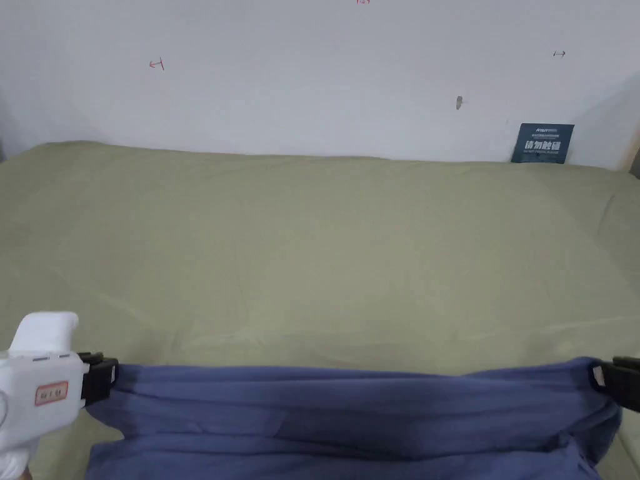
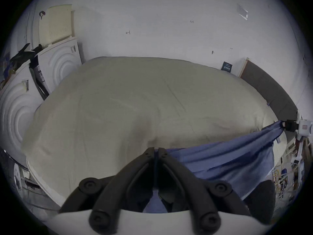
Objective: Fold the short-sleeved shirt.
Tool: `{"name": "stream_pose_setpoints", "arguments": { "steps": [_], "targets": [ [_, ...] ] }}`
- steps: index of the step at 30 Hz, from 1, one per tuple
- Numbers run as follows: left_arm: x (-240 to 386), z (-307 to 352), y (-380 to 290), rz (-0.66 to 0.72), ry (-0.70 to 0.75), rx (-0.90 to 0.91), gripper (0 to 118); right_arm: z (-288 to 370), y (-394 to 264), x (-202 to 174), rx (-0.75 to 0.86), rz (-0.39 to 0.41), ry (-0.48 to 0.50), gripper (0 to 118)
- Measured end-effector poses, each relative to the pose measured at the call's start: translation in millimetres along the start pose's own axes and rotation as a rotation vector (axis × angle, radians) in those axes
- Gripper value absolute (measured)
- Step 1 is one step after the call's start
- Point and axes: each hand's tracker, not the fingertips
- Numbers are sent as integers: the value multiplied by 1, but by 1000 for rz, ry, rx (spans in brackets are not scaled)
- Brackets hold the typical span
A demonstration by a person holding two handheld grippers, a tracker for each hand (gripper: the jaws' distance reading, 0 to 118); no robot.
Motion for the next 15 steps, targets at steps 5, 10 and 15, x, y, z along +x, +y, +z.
{"name": "stream_pose_setpoints", "arguments": {
  "steps": [5, 10, 15],
  "targets": [
    [-2, 28, -50, -1, -4, 4, 4, 34, -52, -7, -13, 44, -7, 0],
    [-6, 31, -88, 29, -11, -61, 4, 35, -73, -2, -63, 29, -21, 0],
    [-7, 19, -106, 39, -10, -105, 5, 12, -116, 18, -118, 15, -20, 0]
  ]
}}
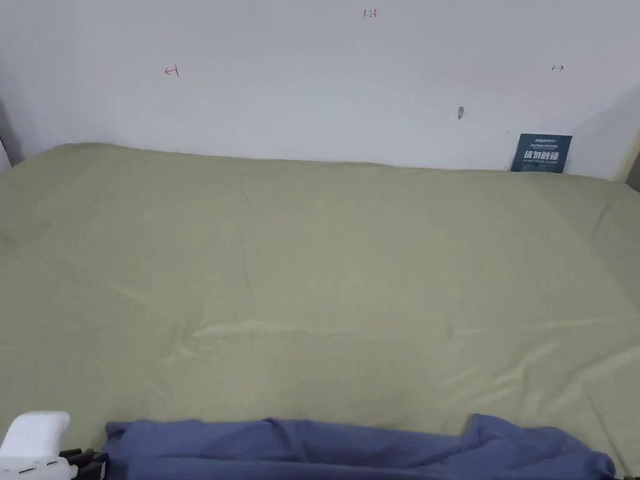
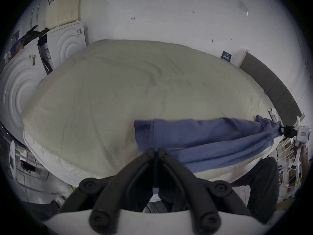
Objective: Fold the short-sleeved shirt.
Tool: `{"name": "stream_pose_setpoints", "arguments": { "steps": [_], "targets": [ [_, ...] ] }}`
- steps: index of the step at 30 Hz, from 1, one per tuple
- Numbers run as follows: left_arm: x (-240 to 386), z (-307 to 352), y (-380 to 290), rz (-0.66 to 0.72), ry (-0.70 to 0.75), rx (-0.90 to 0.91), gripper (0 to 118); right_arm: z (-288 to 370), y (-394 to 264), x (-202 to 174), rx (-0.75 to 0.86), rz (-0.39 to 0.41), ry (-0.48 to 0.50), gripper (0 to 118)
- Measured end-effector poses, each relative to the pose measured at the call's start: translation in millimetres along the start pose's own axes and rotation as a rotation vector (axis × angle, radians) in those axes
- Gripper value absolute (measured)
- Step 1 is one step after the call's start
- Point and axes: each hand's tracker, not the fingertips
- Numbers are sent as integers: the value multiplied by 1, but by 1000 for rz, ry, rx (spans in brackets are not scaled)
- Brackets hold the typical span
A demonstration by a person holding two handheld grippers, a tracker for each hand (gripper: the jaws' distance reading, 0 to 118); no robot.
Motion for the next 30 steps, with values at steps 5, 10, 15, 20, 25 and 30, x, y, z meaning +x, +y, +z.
{"name": "stream_pose_setpoints", "arguments": {
  "steps": [5, 10, 15, 20, 25, 30],
  "targets": [
    [-5, -14, -3, -25, 72, -5, 114, 4, -2, -14, -43, -14, -46, 107],
    [11, 32, 16, 7, 86, 192, 113, 49, 16, -58, 166, -14, -67, 108],
    [39, 65, 15, -16, 126, 357, 21, 78, 20, -101, 447, 13, -145, 0],
    [28, 83, 20, 56, 79, 370, 0, 93, 17, -136, 554, 36, -145, 0],
    [5, 74, 13, 106, 71, 297, 0, 106, 14, -170, 581, 40, -132, 0],
    [-38, 44, 18, 255, -86, 72, 0, 107, 10, -181, 594, 36, -145, 0]
  ]
}}
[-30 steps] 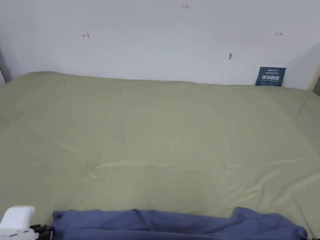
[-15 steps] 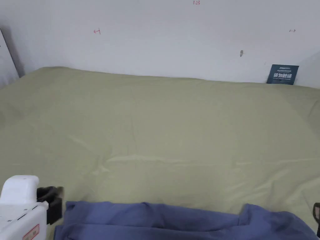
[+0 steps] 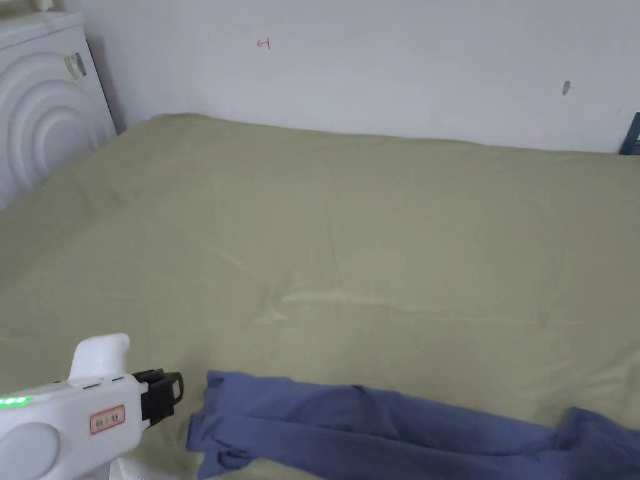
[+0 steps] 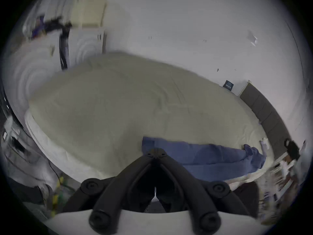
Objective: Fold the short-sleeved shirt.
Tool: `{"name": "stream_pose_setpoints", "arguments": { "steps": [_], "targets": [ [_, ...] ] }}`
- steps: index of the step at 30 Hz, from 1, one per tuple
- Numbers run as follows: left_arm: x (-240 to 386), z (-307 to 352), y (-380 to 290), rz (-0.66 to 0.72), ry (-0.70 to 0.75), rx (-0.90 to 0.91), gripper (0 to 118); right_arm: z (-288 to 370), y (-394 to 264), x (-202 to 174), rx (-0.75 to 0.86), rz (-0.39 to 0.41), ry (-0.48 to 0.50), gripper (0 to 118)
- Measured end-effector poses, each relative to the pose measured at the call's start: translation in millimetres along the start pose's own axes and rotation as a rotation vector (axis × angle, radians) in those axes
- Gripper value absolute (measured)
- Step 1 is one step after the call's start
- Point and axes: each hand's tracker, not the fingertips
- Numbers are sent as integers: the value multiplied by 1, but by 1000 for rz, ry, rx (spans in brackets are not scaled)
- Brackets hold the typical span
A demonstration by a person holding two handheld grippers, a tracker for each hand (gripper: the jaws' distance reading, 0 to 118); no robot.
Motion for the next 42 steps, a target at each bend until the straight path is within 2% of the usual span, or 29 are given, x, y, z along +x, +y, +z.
{"name": "stream_pose_setpoints", "arguments": {
  "steps": [4, 5, 6, 7, 8, 9, 10, 11, 12, 14, 19, 23, 24, 25, 26, 27, 28, 30, 32, 39, 42],
  "targets": [
    [-34, -34, 17, 111, -128, -188, 0, -1, -1, -5, -24, -10, 7, 0],
    [-43, -43, 22, 134, -161, -229, 4, -2, -1, -6, -32, -5, 9, 0],
    [-50, -50, 27, 166, -208, -267, 16, -3, -4, -4, -37, 0, 6, 0],
    [-56, -59, 30, 184, -221, -271, 39, -5, -5, -4, -46, 5, 3, 0],
    [-61, -66, 32, 174, -246, -285, 50, -7, -5, -4, -54, 8, 5, 0],
    [-64, -71, 35, 173, -296, -325, 50, -8, -5, -4, -59, 8, 3, 0],
    [-66, -78, 37, 180, -336, -375, 86, -9, -6, -5, -65, 7, 2, 0],
    [-66, -83, 37, 193, -370, -398, 109, -11, -5, -5, -71, 7, 1, 0],
    [-62, -88, 36, 209, -391, -415, 112, -13, -5, -4, -76, 5, 1, 0],
    [-56, -98, 37, 215, -393, -441, 111, -15, -5, -5, -82, 4, -3, 0],
    [-44, -116, 36, 296, -546, -444, 110, -18, -7, -1, -101, 3, 0, 0],
    [-27, -122, 31, 264, -539, -476, 108, -18, -9, 0, -108, 7, -7, 0],
    [-32, -122, 34, 284, -594, -491, 105, -17, -9, 1, -108, 1, -6, 0],
    [-30, -122, 33, 283, -579, -493, 83, -17, -10, 2, -108, -1, -6, 0],
    [-26, -120, 31, 276, -566, -493, 34, -17, -11, 3, -108, -1, -8, 0],
    [-21, -123, 26, 220, -471, -496, 6, -17, -11, 5, -107, -2, -9, 0],
    [-26, -123, 25, 181, -386, -465, 5, -16, -10, 6, -106, -4, -8, 0],
    [-32, -117, 25, 291, -497, -487, 5, -14, -8, 6, -101, -13, -4, 0],
    [-34, -109, 30, 262, -455, -437, 5, -12, -6, 8, -95, -15, -2, 0],
    [-51, -59, 62, 298, -372, -330, 5, -10, 0, 16, -73, -24, -1, 0],
    [-49, -41, 73, 253, -310, -288, 5, -11, 1, 19, -64, -22, 6, 0]
  ]
}}
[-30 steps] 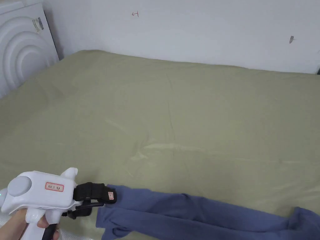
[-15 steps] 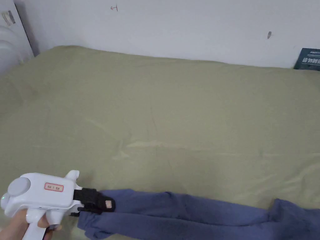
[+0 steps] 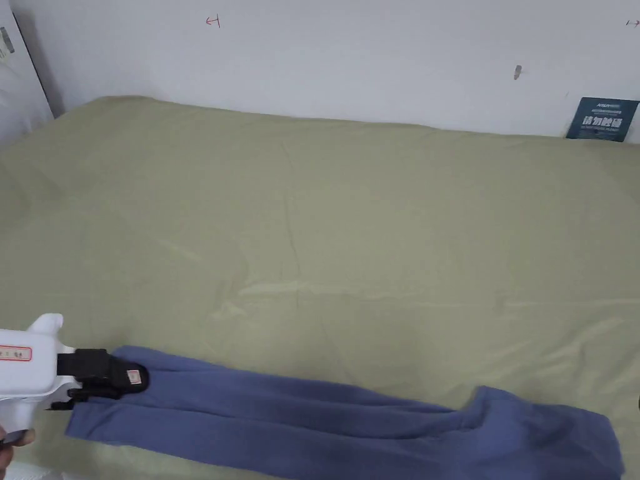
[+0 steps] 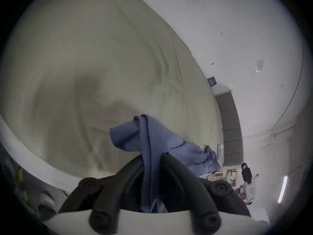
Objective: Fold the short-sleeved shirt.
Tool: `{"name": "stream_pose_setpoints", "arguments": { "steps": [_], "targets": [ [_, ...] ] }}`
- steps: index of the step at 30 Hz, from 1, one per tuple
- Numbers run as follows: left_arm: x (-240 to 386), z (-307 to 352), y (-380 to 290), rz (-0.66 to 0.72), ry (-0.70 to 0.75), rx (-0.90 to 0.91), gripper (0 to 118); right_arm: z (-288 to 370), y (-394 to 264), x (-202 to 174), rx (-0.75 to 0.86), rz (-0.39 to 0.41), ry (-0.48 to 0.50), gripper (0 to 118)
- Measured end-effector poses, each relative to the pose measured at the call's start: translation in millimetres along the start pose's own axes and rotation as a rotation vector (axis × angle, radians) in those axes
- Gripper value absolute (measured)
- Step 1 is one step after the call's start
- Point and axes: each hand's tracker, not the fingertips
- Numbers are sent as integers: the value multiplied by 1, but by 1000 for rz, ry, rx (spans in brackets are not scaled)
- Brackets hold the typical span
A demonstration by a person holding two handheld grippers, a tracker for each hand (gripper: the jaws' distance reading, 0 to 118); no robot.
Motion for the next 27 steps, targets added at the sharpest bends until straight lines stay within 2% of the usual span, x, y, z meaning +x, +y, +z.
{"name": "stream_pose_setpoints", "arguments": {
  "steps": [3, 9, 12, 17, 18, 20, 21, 22, 25, 27],
  "targets": [
    [34, 2, -5, -73, 50, -11, 5, -2, 2, 3, 4, 14, 7, 0],
    [146, -26, -34, -288, 87, -43, 5, 4, -3, 10, 14, -4, 8, 0],
    [193, -64, -58, -408, 149, -99, 5, 6, -11, 19, 4, -22, 5, 0],
    [238, -148, -98, -499, 196, -152, 7, 9, -24, 38, -22, -24, -6, 0],
    [241, -164, -105, -504, 205, -149, 16, 10, -25, 41, -25, -24, -11, 0],
    [243, -199, -113, -512, 156, -203, 94, 10, -30, 50, -39, -34, -22, 0],
    [242, -212, -116, -484, 114, -236, 111, 10, -32, 53, -45, -37, -28, 0],
    [242, -220, -121, -490, 101, -288, 110, 9, -33, 57, -54, -35, -37, 0],
    [237, -221, -122, -484, 98, -273, 107, 7, -37, 66, -67, -34, -55, 0],
    [235, -198, -122, -486, 61, -238, 105, 5, -38, 72, -74, -52, -58, 0]
  ]
}}
